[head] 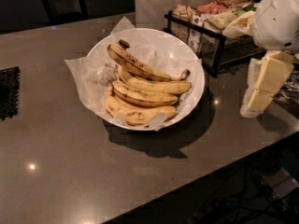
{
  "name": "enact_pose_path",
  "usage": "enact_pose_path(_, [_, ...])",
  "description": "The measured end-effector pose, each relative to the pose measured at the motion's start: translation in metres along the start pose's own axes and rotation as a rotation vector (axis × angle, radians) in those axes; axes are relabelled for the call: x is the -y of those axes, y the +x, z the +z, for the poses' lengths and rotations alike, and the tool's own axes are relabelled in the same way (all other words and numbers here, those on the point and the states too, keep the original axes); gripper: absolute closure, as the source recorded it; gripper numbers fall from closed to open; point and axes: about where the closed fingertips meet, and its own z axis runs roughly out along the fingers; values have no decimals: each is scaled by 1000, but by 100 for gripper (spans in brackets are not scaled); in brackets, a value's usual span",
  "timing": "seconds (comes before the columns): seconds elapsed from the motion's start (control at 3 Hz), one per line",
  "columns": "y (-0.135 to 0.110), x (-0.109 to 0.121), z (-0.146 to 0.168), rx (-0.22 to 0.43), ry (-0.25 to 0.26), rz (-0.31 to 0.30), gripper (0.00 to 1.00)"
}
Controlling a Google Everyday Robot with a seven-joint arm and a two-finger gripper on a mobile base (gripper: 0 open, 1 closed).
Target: Pick banana from white bowl
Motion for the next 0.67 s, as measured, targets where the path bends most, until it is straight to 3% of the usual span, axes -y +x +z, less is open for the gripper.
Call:
enact_pose_path(0.33, [-39, 4, 4, 111, -42, -110, 0])
enact_pose_path(0.67, [-65, 11, 14, 232, -67, -156, 0])
